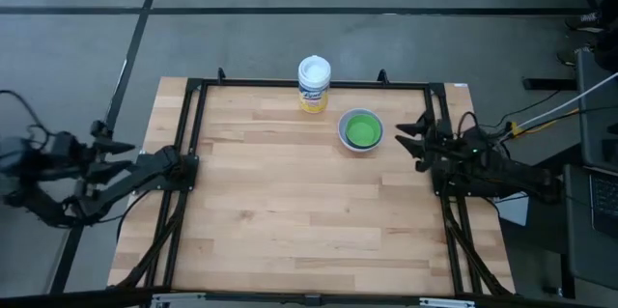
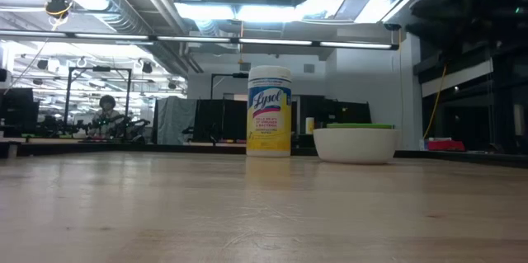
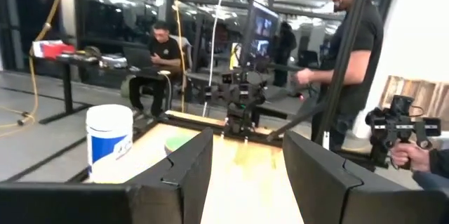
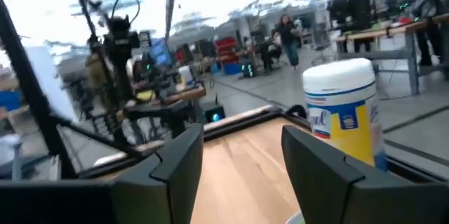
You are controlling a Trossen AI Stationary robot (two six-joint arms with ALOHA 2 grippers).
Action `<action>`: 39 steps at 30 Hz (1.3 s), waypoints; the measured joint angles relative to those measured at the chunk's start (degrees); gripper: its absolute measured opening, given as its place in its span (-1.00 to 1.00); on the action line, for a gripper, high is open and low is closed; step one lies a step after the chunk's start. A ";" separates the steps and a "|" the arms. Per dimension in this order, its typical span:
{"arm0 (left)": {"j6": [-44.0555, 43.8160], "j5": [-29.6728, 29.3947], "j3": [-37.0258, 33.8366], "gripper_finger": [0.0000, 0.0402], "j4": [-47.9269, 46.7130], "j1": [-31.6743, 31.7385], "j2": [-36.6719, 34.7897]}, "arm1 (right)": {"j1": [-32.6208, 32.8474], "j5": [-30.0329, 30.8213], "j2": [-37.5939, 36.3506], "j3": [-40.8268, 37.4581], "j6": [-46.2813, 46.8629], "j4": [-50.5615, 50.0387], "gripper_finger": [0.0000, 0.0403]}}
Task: Nest bowls inside each other
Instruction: Return to Home Position
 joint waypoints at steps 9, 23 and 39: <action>-0.48 11.88 -16.25 -0.15 18.95 3.28 -0.02 | 0.00 5.15 0.52 -4.56 0.00 2.23 0.03; -4.21 11.60 -56.84 -0.15 68.79 4.18 -0.04 | 0.00 6.46 0.48 -4.54 0.19 0.11 0.10; -3.68 -14.29 -73.80 -0.15 73.55 3.77 0.31 | -0.04 9.88 0.50 -4.54 0.94 -0.52 0.19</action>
